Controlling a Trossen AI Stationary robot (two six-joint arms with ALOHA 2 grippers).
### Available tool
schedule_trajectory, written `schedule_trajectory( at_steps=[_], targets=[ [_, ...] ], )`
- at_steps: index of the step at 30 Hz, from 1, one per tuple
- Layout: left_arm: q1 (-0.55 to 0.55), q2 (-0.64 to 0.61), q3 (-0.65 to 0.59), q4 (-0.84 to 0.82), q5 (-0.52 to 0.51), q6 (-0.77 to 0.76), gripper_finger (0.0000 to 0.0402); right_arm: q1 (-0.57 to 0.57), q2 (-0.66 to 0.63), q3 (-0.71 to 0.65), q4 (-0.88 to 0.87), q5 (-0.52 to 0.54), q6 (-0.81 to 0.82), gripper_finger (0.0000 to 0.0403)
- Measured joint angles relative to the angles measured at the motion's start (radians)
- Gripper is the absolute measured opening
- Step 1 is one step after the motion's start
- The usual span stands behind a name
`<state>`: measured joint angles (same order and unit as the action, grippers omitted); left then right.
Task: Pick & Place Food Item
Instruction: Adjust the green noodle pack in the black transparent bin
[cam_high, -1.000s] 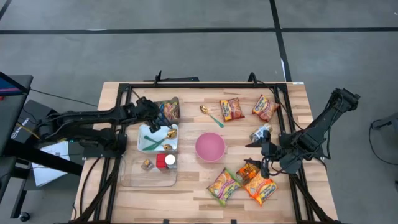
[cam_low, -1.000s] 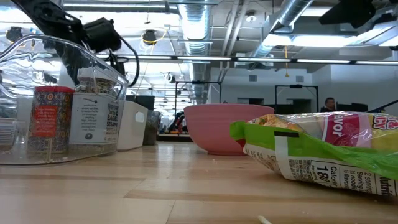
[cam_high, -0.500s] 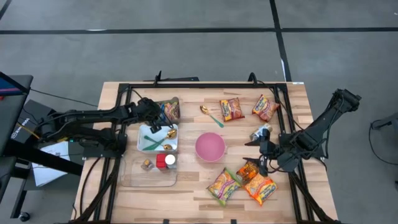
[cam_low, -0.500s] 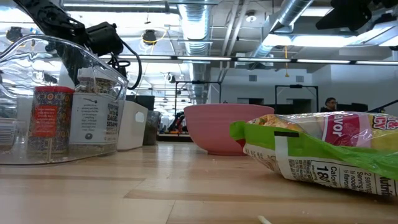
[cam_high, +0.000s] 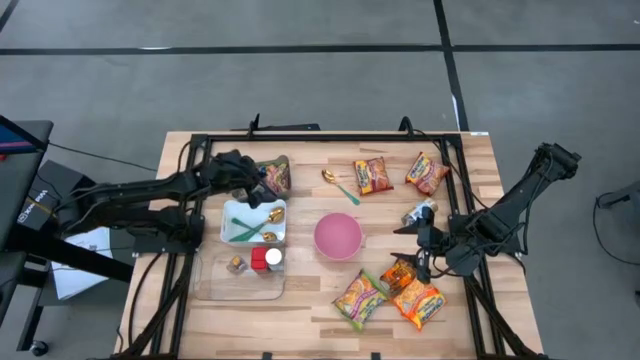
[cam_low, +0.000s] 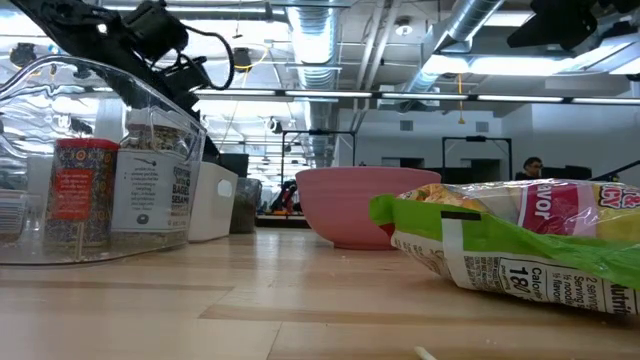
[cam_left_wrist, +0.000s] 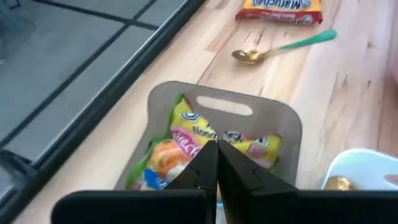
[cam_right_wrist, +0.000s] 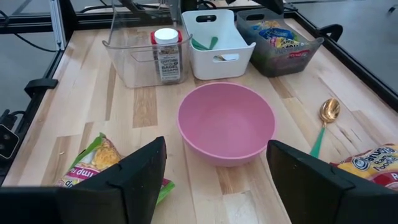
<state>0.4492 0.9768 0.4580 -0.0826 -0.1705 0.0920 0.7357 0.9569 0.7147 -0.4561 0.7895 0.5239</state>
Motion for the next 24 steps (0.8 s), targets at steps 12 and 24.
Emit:
schedule_trajectory(
  at_steps=[12,24],
  targets=[
    [-0.008,0.276,0.000,0.185,0.039,-0.026,0.0000,-0.019,0.000,0.000,0.000,-0.002,-0.010,0.0272],
    [-0.001,0.274,0.029,0.030,0.055,-0.020,0.0000,-0.018,0.000,0.000,-0.001,-0.003,-0.016,0.0272]
  ],
)
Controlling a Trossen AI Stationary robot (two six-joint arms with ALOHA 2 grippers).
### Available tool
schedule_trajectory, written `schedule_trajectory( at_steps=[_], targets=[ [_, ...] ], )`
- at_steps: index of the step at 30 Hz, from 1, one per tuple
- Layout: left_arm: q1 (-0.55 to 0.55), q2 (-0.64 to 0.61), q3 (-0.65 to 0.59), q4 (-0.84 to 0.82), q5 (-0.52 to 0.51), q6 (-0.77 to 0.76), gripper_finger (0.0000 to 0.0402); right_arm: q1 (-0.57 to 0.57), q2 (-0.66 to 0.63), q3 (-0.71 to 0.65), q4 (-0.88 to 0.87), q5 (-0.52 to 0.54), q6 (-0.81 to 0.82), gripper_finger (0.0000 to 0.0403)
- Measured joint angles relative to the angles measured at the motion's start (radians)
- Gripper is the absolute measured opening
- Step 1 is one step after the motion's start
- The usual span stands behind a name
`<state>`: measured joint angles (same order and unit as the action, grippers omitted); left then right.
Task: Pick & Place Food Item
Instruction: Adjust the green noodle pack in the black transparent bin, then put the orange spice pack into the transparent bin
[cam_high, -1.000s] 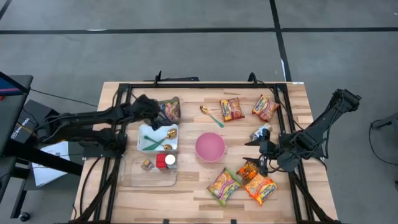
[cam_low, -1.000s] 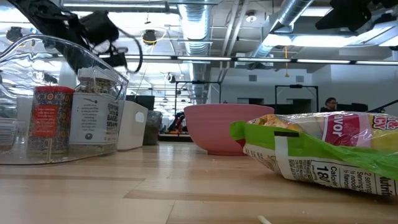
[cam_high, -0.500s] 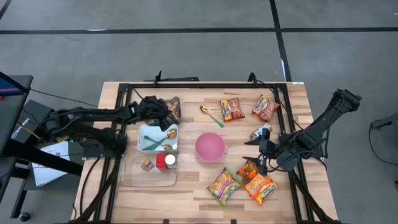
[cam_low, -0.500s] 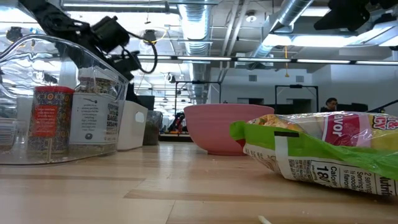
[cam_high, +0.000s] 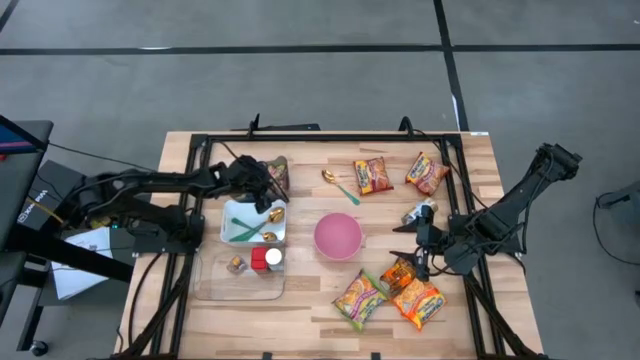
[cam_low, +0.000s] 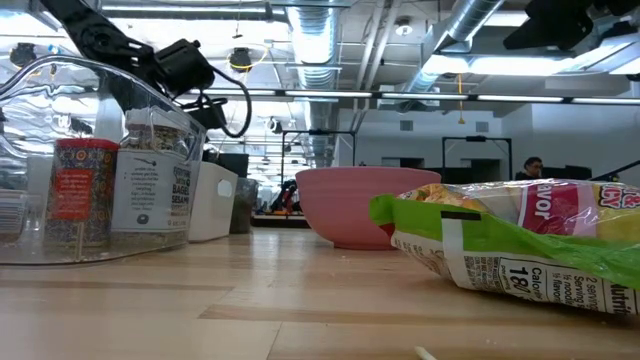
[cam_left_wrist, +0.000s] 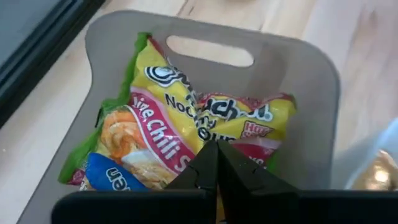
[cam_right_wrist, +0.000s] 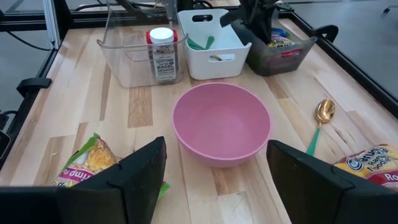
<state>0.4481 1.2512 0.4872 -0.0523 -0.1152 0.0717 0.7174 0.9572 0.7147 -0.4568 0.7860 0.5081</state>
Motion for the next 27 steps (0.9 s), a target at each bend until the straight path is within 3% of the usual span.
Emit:
schedule_trajectory(
  at_steps=[10,19,27],
  targets=[
    [-0.001,-0.066,-0.001,-0.080,0.061,0.025,0.0000,0.000,0.000,0.000,0.000,-0.003,-0.001,0.0272],
    [-0.021,-0.149,-0.001,0.032,0.077,0.047,0.0000,0.000,0.000,0.000,0.000,-0.003,-0.003,0.0272],
    [-0.146,-0.207,-0.001,0.246,0.283,0.044,0.0000,0.000,0.000,0.000,-0.001,-0.003,0.003,0.0272]
  ],
)
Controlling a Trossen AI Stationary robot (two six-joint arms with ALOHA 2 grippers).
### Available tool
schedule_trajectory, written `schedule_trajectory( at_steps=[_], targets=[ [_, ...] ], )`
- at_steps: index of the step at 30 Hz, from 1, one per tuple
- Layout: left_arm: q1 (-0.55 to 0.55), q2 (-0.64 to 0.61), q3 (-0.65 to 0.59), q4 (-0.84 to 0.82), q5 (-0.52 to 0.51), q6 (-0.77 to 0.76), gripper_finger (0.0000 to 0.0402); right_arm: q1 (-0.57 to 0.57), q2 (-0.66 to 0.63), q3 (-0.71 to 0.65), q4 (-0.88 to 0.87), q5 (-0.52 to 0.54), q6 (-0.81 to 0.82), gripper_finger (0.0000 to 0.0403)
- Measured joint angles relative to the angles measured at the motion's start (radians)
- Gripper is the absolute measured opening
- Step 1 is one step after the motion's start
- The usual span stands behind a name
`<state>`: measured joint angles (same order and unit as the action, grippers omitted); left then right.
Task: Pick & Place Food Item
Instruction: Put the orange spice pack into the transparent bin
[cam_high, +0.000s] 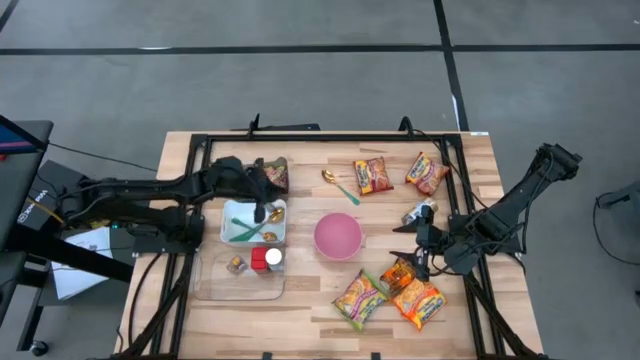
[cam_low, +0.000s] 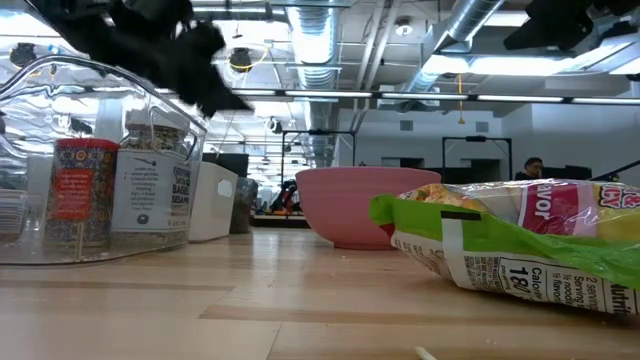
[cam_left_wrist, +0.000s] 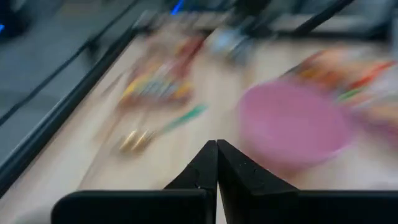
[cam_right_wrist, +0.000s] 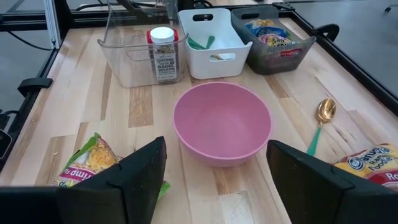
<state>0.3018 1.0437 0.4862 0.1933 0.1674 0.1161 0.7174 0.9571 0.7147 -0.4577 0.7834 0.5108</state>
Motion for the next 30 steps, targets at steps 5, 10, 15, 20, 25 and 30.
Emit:
schedule_trajectory(
  at_steps=[5,10,15,20,25,30],
  targets=[
    [-0.169,-0.024,0.000,0.249,0.096,0.003,0.0009,0.000,0.000,0.000,-0.014,-0.020,0.031,0.0272],
    [-0.373,-0.021,0.000,0.504,0.102,0.014,0.0036,0.001,0.000,0.000,-0.046,-0.126,0.111,0.0272],
    [-0.566,-0.014,0.001,0.628,0.012,0.133,0.0075,0.004,0.020,0.001,-0.090,-0.229,0.235,0.0272],
    [-0.727,-0.009,0.000,0.632,-0.211,0.273,0.0106,0.020,0.099,0.001,-0.144,-0.292,0.381,0.0272],
    [-0.827,0.027,0.000,0.679,-0.314,0.411,0.0119,0.004,0.193,0.000,-0.144,-0.420,0.481,0.0272],
    [-0.853,0.033,0.001,0.725,-0.347,0.488,0.0117,-0.029,0.279,0.010,-0.123,-0.483,0.533,0.0272]
  ],
)
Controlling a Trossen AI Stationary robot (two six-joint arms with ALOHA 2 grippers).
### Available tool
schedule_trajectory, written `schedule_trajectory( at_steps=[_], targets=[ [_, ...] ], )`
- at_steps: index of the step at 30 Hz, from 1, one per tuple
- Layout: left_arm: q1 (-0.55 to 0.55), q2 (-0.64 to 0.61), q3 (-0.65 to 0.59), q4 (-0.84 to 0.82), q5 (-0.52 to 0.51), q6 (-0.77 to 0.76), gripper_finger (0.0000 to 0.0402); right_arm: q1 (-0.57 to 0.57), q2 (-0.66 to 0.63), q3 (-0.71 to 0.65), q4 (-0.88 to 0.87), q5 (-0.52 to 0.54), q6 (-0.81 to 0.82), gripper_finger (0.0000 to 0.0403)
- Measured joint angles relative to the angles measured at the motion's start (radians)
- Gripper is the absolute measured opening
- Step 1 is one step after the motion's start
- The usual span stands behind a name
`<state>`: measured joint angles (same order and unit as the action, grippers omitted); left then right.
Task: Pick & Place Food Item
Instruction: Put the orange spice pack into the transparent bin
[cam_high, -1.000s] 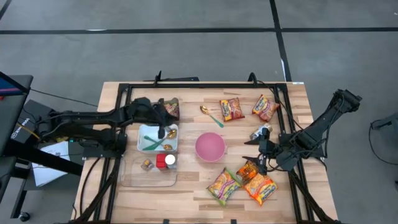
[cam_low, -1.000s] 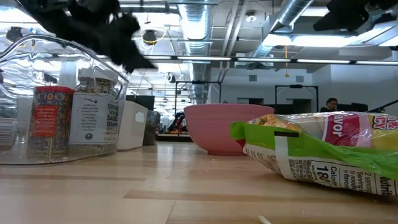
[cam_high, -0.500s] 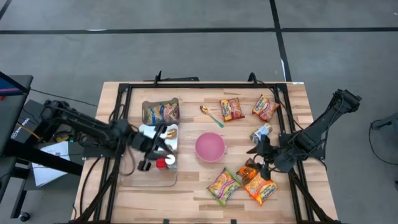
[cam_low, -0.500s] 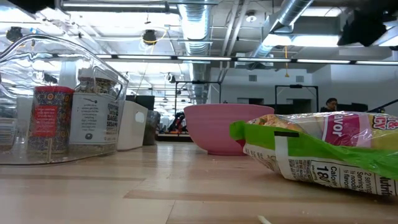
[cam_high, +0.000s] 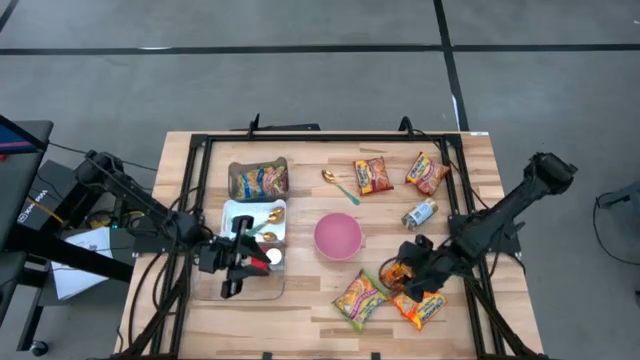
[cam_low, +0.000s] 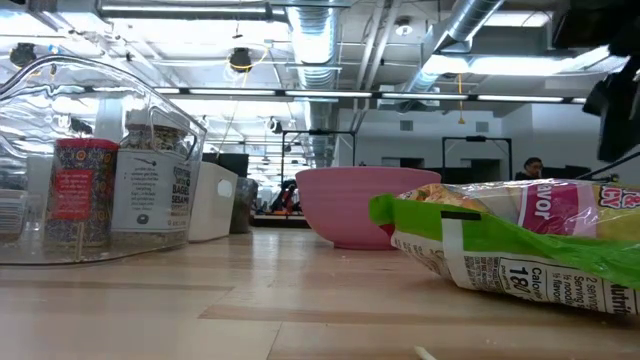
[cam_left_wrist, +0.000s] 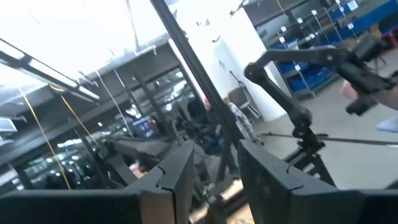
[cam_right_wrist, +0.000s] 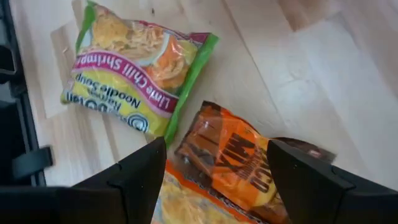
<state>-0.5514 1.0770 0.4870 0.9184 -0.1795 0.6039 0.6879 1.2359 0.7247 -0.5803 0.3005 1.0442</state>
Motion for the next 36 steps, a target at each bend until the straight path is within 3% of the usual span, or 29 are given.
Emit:
schedule_trajectory(
  at_steps=[11,22,32,36],
  targets=[
    [0.010,-0.004,0.000,0.026,-0.005,0.132,0.0107,-0.036,0.224,0.105,0.054,-0.016,0.084,0.0272],
    [0.054,-0.004,0.000,0.050,-0.007,0.171,0.0106,-0.020,0.430,0.304,-0.257,-0.066,0.247,0.0272],
    [0.055,-0.004,0.000,0.048,-0.007,0.150,0.0106,-0.022,0.550,0.377,-0.297,-0.068,0.205,0.0269],
    [0.055,-0.004,0.000,0.047,-0.007,0.144,0.0106,-0.022,0.553,0.376,-0.301,-0.067,0.206,0.0246]
  ],
)
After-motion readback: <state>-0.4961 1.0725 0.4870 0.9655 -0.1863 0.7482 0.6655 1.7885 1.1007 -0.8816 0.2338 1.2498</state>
